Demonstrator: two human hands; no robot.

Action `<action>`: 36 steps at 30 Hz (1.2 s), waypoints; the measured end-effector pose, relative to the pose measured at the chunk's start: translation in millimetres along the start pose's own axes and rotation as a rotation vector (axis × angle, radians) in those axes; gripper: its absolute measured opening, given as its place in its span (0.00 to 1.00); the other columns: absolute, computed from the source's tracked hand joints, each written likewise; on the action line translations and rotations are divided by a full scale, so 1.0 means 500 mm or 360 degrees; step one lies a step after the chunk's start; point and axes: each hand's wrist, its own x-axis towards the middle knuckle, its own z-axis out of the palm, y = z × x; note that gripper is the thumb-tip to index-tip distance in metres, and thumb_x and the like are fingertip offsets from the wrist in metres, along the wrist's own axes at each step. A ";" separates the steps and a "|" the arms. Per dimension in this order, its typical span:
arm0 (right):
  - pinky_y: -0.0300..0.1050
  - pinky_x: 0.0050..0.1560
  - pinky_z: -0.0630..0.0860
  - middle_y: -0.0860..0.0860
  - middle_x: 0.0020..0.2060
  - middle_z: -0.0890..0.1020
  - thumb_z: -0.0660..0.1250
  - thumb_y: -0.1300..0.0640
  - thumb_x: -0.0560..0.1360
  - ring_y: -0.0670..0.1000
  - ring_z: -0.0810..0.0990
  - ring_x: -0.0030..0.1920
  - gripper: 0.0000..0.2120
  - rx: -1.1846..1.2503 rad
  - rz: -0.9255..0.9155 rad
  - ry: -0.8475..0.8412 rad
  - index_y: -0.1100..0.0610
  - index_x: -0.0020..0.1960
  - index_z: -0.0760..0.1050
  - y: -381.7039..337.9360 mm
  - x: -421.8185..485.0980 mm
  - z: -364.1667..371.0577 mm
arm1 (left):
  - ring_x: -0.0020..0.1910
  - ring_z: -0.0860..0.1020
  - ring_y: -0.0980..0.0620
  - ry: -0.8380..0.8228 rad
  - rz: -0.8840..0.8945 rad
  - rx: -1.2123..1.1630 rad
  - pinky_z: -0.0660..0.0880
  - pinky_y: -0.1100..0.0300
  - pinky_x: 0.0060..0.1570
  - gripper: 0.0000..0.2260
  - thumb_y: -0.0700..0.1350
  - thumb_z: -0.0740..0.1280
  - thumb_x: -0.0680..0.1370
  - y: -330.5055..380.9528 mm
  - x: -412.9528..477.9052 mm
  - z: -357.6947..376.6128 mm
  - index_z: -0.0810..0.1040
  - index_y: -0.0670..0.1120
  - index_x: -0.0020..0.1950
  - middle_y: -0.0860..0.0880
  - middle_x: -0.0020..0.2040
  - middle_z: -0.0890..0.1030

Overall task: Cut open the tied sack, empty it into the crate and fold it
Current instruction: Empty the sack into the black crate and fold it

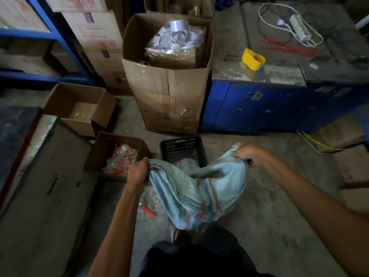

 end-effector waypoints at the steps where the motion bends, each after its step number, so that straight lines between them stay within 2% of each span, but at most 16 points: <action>1: 0.51 0.46 0.80 0.57 0.49 0.81 0.65 0.59 0.79 0.57 0.81 0.47 0.06 -0.0056 -0.0060 0.0029 0.57 0.54 0.77 -0.007 0.002 -0.013 | 0.27 0.73 0.51 0.0019 -0.0002 -0.0015 0.67 0.61 0.27 0.15 0.47 0.58 0.82 0.011 -0.004 0.005 0.75 0.46 0.37 0.46 0.33 0.77; 4: 0.49 0.44 0.79 0.60 0.54 0.82 0.68 0.63 0.76 0.57 0.81 0.48 0.10 0.0105 -0.0236 0.0123 0.61 0.58 0.79 -0.043 0.000 -0.067 | 0.21 0.68 0.54 0.0053 0.0027 -0.0157 0.62 0.65 0.22 0.14 0.44 0.59 0.80 0.074 -0.018 0.016 0.72 0.47 0.34 0.49 0.27 0.72; 7: 0.51 0.50 0.79 0.60 0.54 0.80 0.71 0.66 0.74 0.55 0.78 0.49 0.15 0.0466 -0.0295 0.0152 0.65 0.61 0.77 -0.096 -0.006 -0.136 | 0.27 0.67 0.51 0.0089 0.0038 -0.0304 0.62 0.59 0.28 0.11 0.43 0.59 0.78 0.146 -0.010 0.019 0.73 0.46 0.36 0.44 0.33 0.72; 9: 0.46 0.42 0.79 0.56 0.53 0.81 0.74 0.63 0.72 0.52 0.80 0.47 0.18 0.0614 -0.0325 0.0137 0.62 0.61 0.76 -0.130 -0.005 -0.175 | 0.26 0.62 0.52 0.0090 0.0049 -0.0347 0.59 0.62 0.26 0.14 0.44 0.58 0.80 0.180 -0.002 0.009 0.69 0.47 0.33 0.47 0.29 0.68; 12: 0.40 0.32 0.75 0.52 0.43 0.81 0.77 0.56 0.71 0.48 0.80 0.38 0.18 0.0697 -0.0374 0.0153 0.58 0.58 0.76 -0.166 0.002 -0.217 | 0.20 0.59 0.55 0.0065 0.0031 -0.0516 0.55 0.70 0.18 0.17 0.46 0.55 0.83 0.207 0.009 -0.025 0.66 0.49 0.33 0.53 0.21 0.64; 16: 0.35 0.23 0.69 0.51 0.33 0.76 0.75 0.58 0.73 0.47 0.74 0.30 0.08 0.0549 -0.0381 0.0279 0.57 0.44 0.76 -0.180 0.008 -0.254 | 0.13 0.57 0.58 0.0066 -0.0029 -0.0587 0.54 0.73 0.16 0.17 0.47 0.53 0.82 0.196 0.006 -0.069 0.65 0.50 0.34 0.55 0.16 0.63; 19: 0.39 0.27 0.65 0.53 0.29 0.73 0.76 0.58 0.72 0.49 0.68 0.27 0.10 0.0347 -0.0491 0.0430 0.58 0.39 0.75 -0.185 0.004 -0.263 | 0.14 0.57 0.57 0.0048 -0.0003 -0.0530 0.54 0.71 0.17 0.16 0.46 0.54 0.80 0.196 -0.010 -0.079 0.64 0.51 0.32 0.55 0.17 0.63; 21: 0.40 0.28 0.64 0.52 0.27 0.70 0.78 0.57 0.69 0.50 0.68 0.27 0.17 0.0332 -0.0589 0.0485 0.56 0.33 0.70 -0.191 0.000 -0.264 | 0.15 0.57 0.57 0.0020 0.0005 -0.0522 0.54 0.70 0.16 0.16 0.46 0.54 0.80 0.204 -0.035 -0.073 0.65 0.50 0.32 0.55 0.18 0.64; 23: 0.40 0.31 0.68 0.50 0.28 0.71 0.79 0.59 0.67 0.49 0.72 0.30 0.20 0.0473 -0.0700 0.0466 0.54 0.30 0.68 -0.194 -0.009 -0.266 | 0.15 0.59 0.59 -0.0025 0.0004 -0.0491 0.56 0.69 0.15 0.16 0.47 0.55 0.82 0.207 -0.066 -0.065 0.66 0.50 0.34 0.54 0.21 0.66; 26: 0.37 0.32 0.73 0.50 0.31 0.77 0.79 0.62 0.66 0.45 0.77 0.31 0.15 0.0874 -0.0957 0.0592 0.54 0.32 0.73 -0.185 -0.038 -0.267 | 0.16 0.62 0.59 -0.0123 0.0015 -0.0501 0.60 0.68 0.15 0.15 0.50 0.56 0.82 0.199 -0.107 -0.078 0.66 0.50 0.36 0.53 0.26 0.66; 28: 0.35 0.33 0.75 0.51 0.35 0.80 0.78 0.61 0.67 0.42 0.79 0.33 0.13 0.1277 -0.1104 0.0700 0.54 0.34 0.74 -0.176 -0.047 -0.259 | 0.18 0.63 0.57 -0.0170 0.0076 -0.0551 0.61 0.67 0.19 0.13 0.52 0.57 0.79 0.200 -0.115 -0.094 0.65 0.51 0.35 0.53 0.25 0.66; 30: 0.38 0.35 0.76 0.50 0.36 0.80 0.77 0.55 0.69 0.44 0.79 0.35 0.10 0.1474 -0.1085 0.0549 0.52 0.36 0.75 -0.178 -0.036 -0.249 | 0.23 0.65 0.54 -0.0106 0.0133 -0.0616 0.63 0.62 0.26 0.11 0.56 0.60 0.74 0.223 -0.114 -0.090 0.69 0.51 0.35 0.51 0.28 0.70; 31: 0.40 0.32 0.74 0.49 0.33 0.79 0.75 0.52 0.70 0.46 0.78 0.32 0.08 0.1395 -0.0994 0.0390 0.51 0.38 0.76 -0.182 -0.022 -0.240 | 0.26 0.68 0.52 -0.0041 0.0179 -0.0577 0.65 0.59 0.30 0.12 0.57 0.61 0.74 0.239 -0.108 -0.078 0.72 0.51 0.37 0.48 0.32 0.73; 33: 0.41 0.28 0.65 0.49 0.28 0.74 0.69 0.51 0.74 0.48 0.71 0.27 0.07 0.0988 -0.0756 0.0098 0.52 0.38 0.76 -0.183 0.023 -0.218 | 0.33 0.73 0.49 0.0056 0.0173 -0.0146 0.71 0.53 0.38 0.15 0.58 0.64 0.78 0.259 -0.070 -0.042 0.77 0.47 0.42 0.40 0.42 0.80; 35: 0.41 0.28 0.65 0.53 0.31 0.74 0.68 0.54 0.74 0.51 0.70 0.28 0.07 0.0223 -0.0579 0.0107 0.56 0.41 0.76 -0.146 0.079 -0.181 | 0.41 0.77 0.44 0.0089 0.0042 0.0446 0.77 0.48 0.49 0.14 0.53 0.67 0.79 0.233 -0.025 -0.007 0.77 0.42 0.44 0.37 0.48 0.80; 36: 0.41 0.29 0.66 0.56 0.35 0.75 0.69 0.55 0.74 0.53 0.73 0.31 0.07 -0.0111 -0.0463 0.0174 0.58 0.44 0.76 -0.114 0.105 -0.161 | 0.45 0.79 0.42 0.0117 -0.0032 0.0553 0.79 0.46 0.53 0.14 0.51 0.69 0.79 0.211 -0.009 0.006 0.78 0.39 0.47 0.37 0.49 0.79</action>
